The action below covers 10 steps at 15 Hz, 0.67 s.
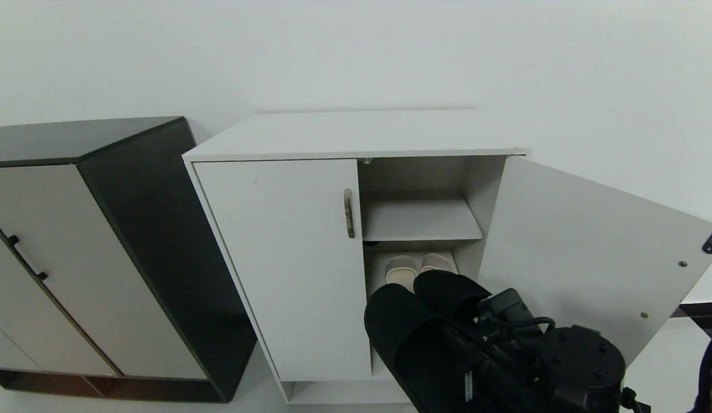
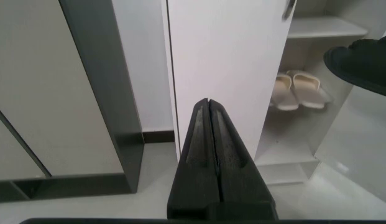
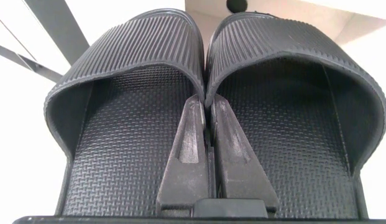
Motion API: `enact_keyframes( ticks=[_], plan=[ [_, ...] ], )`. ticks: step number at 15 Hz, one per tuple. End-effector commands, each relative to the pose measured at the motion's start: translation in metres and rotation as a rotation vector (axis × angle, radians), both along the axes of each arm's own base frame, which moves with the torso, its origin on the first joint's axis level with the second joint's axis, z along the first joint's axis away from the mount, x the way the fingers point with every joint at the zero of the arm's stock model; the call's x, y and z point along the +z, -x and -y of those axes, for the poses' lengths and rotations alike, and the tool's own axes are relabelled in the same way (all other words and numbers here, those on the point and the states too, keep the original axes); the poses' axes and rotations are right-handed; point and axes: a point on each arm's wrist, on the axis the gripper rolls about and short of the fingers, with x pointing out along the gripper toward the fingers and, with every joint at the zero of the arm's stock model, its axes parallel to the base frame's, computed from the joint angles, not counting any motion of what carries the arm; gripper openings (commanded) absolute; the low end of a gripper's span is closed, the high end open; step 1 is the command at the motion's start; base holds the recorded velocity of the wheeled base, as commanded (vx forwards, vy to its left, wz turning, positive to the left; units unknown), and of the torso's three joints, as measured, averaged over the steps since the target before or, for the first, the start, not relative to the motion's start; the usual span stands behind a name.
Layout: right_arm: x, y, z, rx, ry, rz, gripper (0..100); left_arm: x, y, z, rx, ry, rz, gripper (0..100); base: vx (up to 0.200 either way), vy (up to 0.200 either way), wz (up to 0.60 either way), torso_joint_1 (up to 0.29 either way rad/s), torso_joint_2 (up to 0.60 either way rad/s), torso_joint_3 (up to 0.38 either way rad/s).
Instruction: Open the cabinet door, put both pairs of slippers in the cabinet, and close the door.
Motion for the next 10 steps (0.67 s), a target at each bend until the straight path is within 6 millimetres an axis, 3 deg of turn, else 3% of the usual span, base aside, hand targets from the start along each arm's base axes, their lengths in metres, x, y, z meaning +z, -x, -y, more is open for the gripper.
enact_keyframes(
  ticks=[1, 10],
  plan=[
    [-0.0004, 0.0, -0.0002, 0.001, 0.001, -0.001, 0, -0.0001, 0.0, 0.0, 0.0, 0.0, -0.001, 0, 0.0, 0.0, 0.0, -0.124, 0.46, 0.334],
    [-0.0002, -0.0013, 0.0008, -0.005, -0.002, 0.0, 0, 0.0001, 0.0, 0.0, 0.0, 0.0, 0.001, 0, 0.0, 0.0, 0.0, -0.066, 0.43, 0.358]
  ],
)
